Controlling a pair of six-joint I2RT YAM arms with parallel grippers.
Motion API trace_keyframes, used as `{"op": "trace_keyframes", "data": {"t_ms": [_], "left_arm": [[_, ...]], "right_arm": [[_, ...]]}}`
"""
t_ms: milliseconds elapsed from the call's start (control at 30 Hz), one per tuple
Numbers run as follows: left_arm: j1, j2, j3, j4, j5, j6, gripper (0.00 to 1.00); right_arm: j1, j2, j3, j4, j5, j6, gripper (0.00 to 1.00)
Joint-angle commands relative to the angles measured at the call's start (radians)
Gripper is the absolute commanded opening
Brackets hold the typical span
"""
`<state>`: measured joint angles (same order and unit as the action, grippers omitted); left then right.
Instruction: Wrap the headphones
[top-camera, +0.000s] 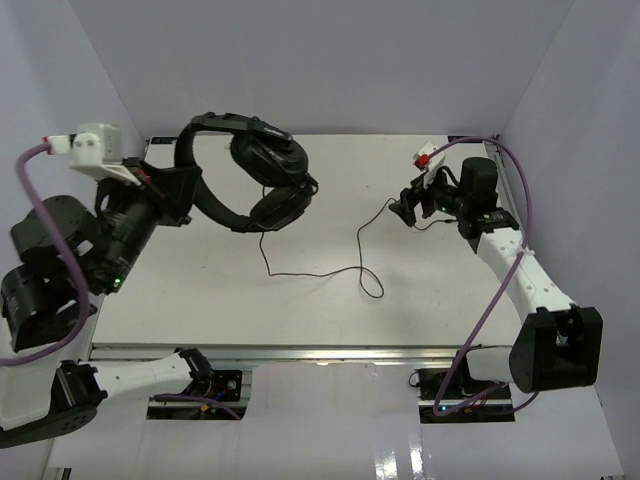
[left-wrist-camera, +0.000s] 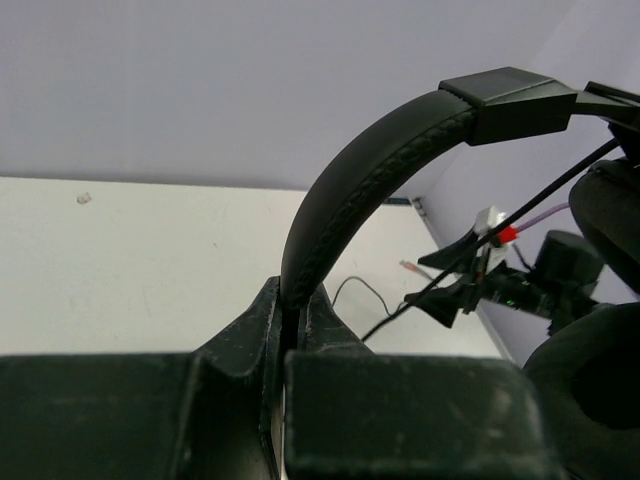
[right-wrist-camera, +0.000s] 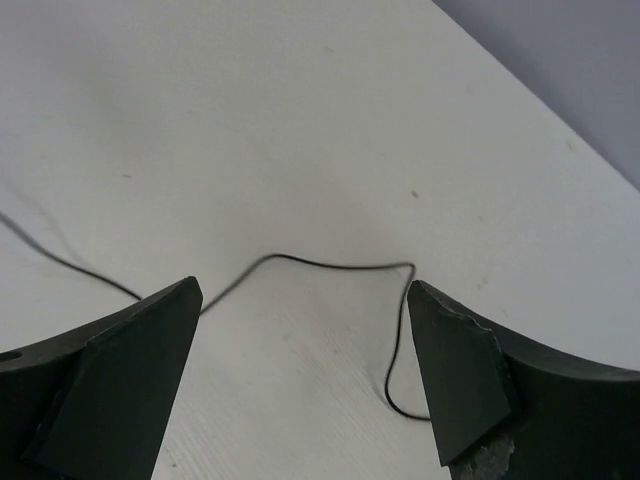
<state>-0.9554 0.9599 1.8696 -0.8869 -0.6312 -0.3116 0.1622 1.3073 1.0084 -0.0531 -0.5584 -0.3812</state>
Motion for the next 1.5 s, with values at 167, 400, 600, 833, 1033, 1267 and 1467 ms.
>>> {"op": "trace_keyframes", "data": {"t_ms": [167,400,600,833,1033,1267,1467], "left_arm": [[-0.006,0.061,-0.110,0.170,0.145,-0.064,0.00],[-0.006,0.084,-0.093,0.163,0.174,-0.107,0.00],[-0.006,0.069,-0.085,0.150,0.122,-0.111,0.00],[-0.007,0.057,-0.070,0.135,0.069,-0.092,0.00],[-0.006,0.054,-0.072,0.091,-0.023,-0.078,0.00],[-0.006,0.066,-0.092,0.116,-0.093,-0.028,0.00],[-0.006,0.101,-0.073,0.164,-0.066,0.000,0.00]], "right_arm": [[0.252,0.085,0.117,0.615,-0.488,0.539,0.90],[0.427,0.225,0.196,0.979,-0.452,0.928,0.90],[0.458,0.251,0.116,1.358,-0.546,1.164,0.91],[0.467,0.183,0.334,0.261,0.126,0.400,0.90],[0.445,0.137,0.310,0.200,0.269,0.339,0.90],[0.420,0.065,0.241,0.161,-0.339,0.192,0.90],[0.530,0.063,0.193,0.184,-0.576,0.143,0.90]]}}
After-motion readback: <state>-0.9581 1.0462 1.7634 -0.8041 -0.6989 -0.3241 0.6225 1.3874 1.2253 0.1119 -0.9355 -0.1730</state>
